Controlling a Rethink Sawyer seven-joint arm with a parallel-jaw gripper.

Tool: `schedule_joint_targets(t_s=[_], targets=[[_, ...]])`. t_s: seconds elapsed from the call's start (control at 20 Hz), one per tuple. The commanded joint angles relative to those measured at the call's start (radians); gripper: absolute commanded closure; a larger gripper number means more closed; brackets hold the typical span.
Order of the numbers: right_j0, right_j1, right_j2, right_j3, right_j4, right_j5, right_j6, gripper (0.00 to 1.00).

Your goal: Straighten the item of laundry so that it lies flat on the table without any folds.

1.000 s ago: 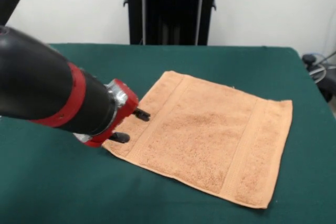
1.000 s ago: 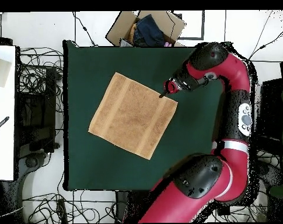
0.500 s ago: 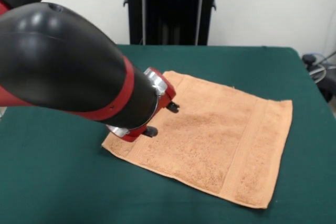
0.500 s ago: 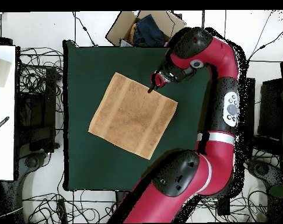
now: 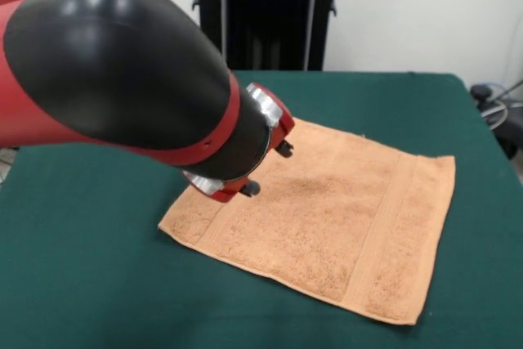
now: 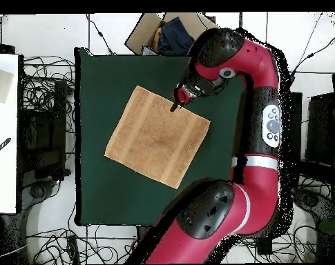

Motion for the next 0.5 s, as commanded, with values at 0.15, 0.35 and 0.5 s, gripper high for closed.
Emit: schedule_joint_targets(t_s=[0.15, 0.35, 0.5], targets=[[0.041, -0.047, -0.071, 0.098, -0.006, -0.050, 0.180, 0.00], [0.043, -0.032, -0.081, 0.075, -0.008, -0.043, 0.181, 0.00], [0.048, -0.019, -0.087, 0.051, -0.012, -0.029, 0.184, 0.00]])
